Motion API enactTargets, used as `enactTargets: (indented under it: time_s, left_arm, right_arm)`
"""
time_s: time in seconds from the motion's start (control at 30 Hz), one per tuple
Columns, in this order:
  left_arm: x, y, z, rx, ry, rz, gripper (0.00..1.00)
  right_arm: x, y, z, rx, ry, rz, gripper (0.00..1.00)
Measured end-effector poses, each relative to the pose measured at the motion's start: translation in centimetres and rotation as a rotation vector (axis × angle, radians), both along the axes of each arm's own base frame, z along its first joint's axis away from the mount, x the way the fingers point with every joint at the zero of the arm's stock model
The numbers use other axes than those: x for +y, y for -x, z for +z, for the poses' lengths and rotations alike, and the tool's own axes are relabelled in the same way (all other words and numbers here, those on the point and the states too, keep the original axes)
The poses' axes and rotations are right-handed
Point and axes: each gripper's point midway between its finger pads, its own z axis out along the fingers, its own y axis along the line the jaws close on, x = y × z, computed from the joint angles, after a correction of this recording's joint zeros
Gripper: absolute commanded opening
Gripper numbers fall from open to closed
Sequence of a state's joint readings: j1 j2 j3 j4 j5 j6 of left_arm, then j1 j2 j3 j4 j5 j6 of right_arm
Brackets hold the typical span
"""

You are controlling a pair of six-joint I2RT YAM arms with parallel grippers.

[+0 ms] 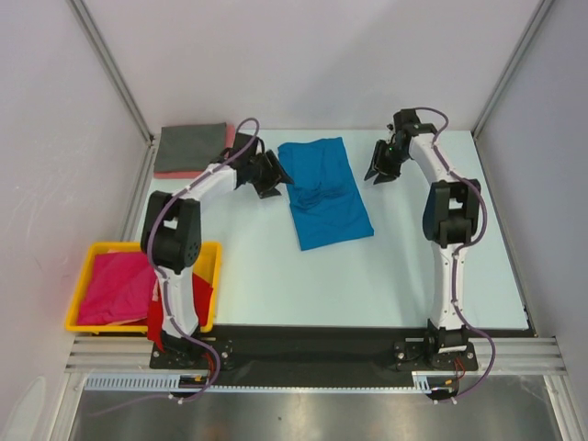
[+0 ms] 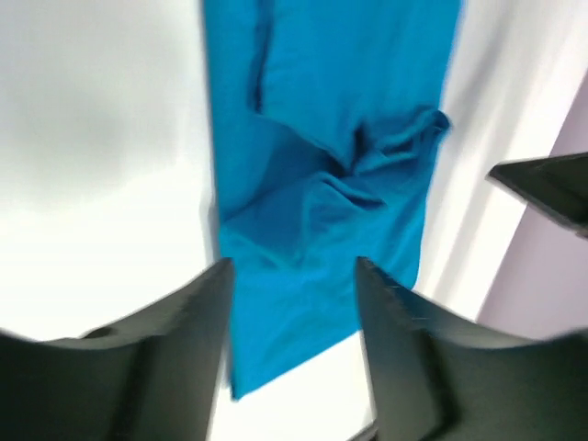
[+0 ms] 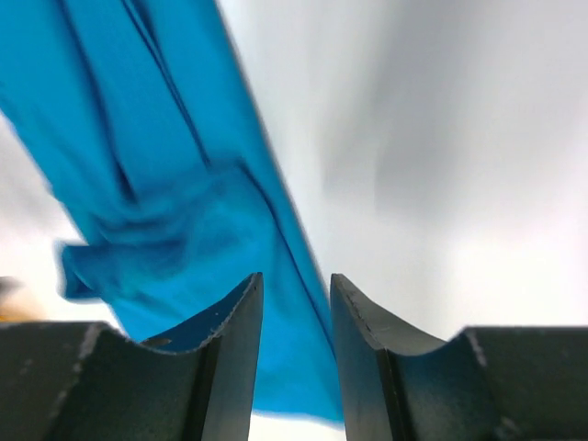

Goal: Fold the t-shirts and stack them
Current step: Fold the tshirt

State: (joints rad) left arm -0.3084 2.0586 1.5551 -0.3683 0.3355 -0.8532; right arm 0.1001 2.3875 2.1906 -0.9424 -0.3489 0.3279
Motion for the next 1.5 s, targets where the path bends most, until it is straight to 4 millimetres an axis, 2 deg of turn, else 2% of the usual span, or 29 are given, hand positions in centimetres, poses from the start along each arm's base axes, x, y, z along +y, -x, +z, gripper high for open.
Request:
enactTargets:
  time_s: [0.07,0.13,0.17,0.2,0.27,0.37,0.5,0.57,0.67,0.77,0.9,1.0,1.07,1.2,1.3,1.37,1.43,1.5]
  left_arm:
    - [0.6,0.8,2.7,-0.076,-0.034,-0.028,0.52]
    - [0.7,2.3,5.1,-0.141,-0.039,-0.065,0.42]
    - [0.4,3.1,6.0,-0.168,-0.032,-0.091,0.39]
    - [-0.2,3.7,6.5,-0.185,-0.023,-0.116,0.35]
    - [-1.5,4.6,6.4,-0.196,0.004,-0.165,0.32]
    - [-3.9,6.0,3.7,-0.139,0.051,-0.242,0.31]
    - [-6.0,7.5,-1.5,-0.021,0.066,-0.313,0.28]
    - [-6.5,8.1,-3.4,0.025,0.069,-0.330,0.27]
    - [-6.9,8.7,-5.0,0.069,0.077,-0.340,0.27]
    - [-7.0,8.6,-5.2,0.071,0.081,-0.338,0.28]
    - [-7.3,7.0,-4.3,0.034,0.092,-0.333,0.33]
    - [-7.4,5.1,-3.7,0.000,0.098,-0.322,0.35]
    - [-7.3,3.6,-3.5,-0.021,0.101,-0.313,0.35]
    - [-6.5,-0.8,-4.2,-0.062,0.099,-0.286,0.36]
    - [-5.1,-4.5,-4.8,-0.088,0.080,-0.259,0.39]
    - [-4.0,-6.3,-4.6,-0.103,0.066,-0.239,0.46]
    - [-2.8,-7.7,-3.4,-0.129,0.050,-0.221,0.49]
    - [-1.8,-8.8,-1.5,-0.174,0.047,-0.208,0.50]
  right_arm:
    - [-0.1,2.5,0.3,0.010,0.066,0.028,0.41]
    - [1.0,5.2,0.8,0.021,0.107,0.070,0.40]
    - [2.1,6.3,1.2,0.007,0.116,0.101,0.35]
    - [3.3,7.5,1.5,-0.002,0.119,0.133,0.32]
    - [5.7,8.8,2.1,-0.024,0.104,0.183,0.25]
    - [8.7,8.8,2.5,-0.053,0.042,0.218,0.23]
    - [9.4,7.1,1.1,-0.048,-0.030,0.170,0.18]
    - [9.6,6.5,-0.1,-0.033,-0.055,0.148,0.15]
    - [9.7,5.7,-1.7,-0.011,-0.083,0.115,0.14]
    - [10.2,5.3,-2.7,-0.001,-0.106,0.097,0.14]
    - [10.5,4.5,-3.6,0.002,-0.128,0.074,0.15]
    - [10.4,3.7,-4.2,0.002,-0.138,0.057,0.15]
    - [10.1,2.8,-4.6,0.000,-0.145,0.037,0.16]
    - [9.1,0.0,-4.8,-0.026,-0.157,0.004,0.17]
    - [8.2,-2.7,-4.1,-0.061,-0.168,-0.023,0.19]
    - [7.3,-4.6,-3.2,-0.098,-0.167,-0.036,0.19]
    - [6.0,-5.9,-2.2,-0.134,-0.156,-0.049,0.22]
    - [5.0,-6.1,-1.4,-0.149,-0.141,-0.049,0.23]
